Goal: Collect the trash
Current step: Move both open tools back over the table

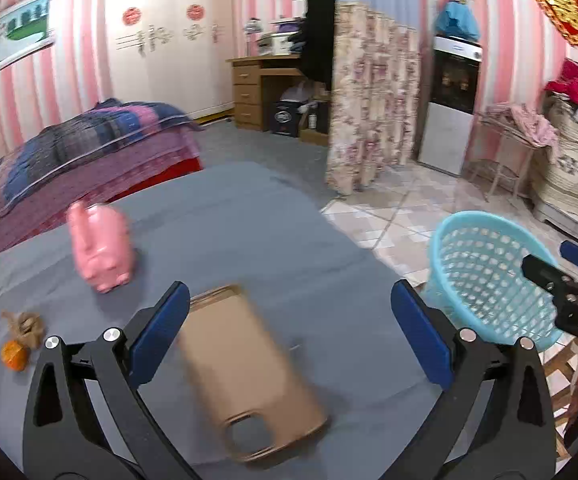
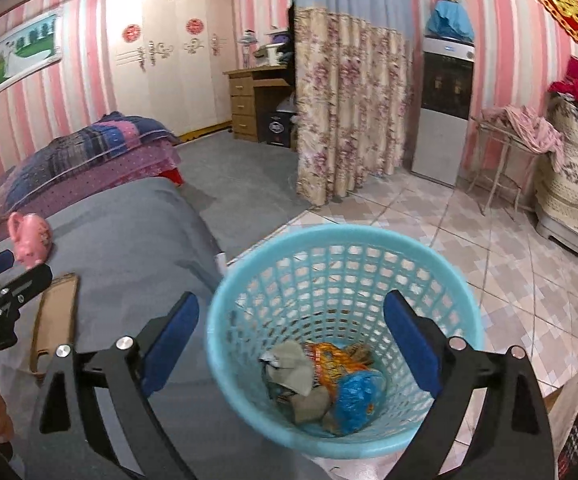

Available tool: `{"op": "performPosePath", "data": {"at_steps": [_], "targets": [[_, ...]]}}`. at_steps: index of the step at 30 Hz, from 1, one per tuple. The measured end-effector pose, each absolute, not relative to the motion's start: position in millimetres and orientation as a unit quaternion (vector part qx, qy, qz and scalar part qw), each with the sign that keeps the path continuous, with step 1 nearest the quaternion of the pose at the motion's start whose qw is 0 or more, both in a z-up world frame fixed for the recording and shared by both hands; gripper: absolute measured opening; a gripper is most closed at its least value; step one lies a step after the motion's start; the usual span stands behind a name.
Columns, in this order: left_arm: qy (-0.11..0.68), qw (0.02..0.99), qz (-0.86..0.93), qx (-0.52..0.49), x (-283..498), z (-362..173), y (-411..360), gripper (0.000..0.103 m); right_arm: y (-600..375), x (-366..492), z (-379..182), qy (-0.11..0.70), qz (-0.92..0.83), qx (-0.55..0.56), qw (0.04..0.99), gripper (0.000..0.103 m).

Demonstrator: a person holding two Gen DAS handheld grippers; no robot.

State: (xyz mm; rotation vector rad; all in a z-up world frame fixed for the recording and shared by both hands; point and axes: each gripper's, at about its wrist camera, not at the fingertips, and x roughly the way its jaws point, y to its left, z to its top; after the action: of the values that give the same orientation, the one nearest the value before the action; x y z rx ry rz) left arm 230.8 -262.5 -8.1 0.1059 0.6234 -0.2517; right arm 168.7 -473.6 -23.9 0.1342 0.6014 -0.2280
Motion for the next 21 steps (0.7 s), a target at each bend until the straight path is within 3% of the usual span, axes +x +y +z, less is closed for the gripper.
{"op": "performPosePath", "data": {"at_steps": [21], "targets": [[0.330, 0.944, 0.008, 0.001, 186.5, -21.1, -75.0, 0.097, -350.0, 161.3, 1.3, 0.256, -0.004, 0.022, 0.966, 0.095]]}}
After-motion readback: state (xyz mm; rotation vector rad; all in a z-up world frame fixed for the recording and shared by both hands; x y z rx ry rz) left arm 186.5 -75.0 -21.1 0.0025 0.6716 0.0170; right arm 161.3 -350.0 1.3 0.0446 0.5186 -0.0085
